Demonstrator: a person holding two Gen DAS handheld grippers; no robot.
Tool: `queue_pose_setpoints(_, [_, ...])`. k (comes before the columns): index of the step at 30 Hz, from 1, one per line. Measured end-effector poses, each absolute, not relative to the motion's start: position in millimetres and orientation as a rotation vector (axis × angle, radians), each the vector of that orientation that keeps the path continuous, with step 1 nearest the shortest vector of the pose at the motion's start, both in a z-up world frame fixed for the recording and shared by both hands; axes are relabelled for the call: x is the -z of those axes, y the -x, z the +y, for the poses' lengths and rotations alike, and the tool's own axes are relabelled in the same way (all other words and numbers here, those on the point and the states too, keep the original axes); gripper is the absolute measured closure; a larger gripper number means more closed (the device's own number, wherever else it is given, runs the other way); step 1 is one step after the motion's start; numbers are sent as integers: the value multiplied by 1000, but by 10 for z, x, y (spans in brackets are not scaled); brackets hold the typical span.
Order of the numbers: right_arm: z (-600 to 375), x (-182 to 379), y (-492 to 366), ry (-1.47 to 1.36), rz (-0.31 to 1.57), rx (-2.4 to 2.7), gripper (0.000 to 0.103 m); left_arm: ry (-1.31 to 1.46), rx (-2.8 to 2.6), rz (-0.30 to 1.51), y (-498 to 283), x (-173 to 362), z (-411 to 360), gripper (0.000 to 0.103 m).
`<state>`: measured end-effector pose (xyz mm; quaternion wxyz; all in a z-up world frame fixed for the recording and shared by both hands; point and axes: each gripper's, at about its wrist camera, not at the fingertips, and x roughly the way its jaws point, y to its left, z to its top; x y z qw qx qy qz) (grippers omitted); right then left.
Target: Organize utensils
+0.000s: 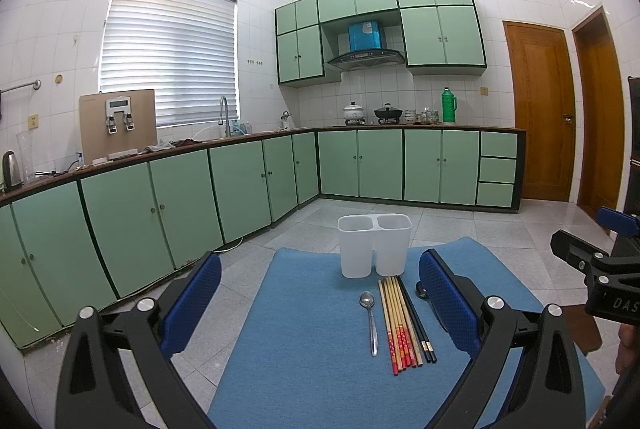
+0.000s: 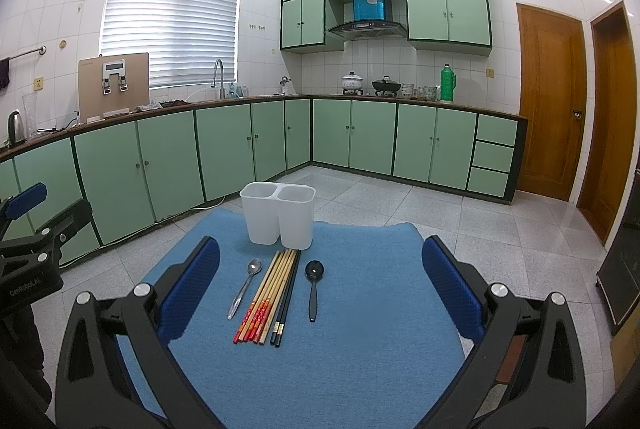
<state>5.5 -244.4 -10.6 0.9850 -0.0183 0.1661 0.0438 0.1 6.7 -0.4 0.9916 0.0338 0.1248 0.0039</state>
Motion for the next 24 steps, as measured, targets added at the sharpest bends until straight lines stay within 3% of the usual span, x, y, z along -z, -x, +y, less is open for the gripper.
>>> queue_pose_setpoints(24, [-2507,247,-151,31,364,-84,5,-73,-11,283,-136,84,24,6])
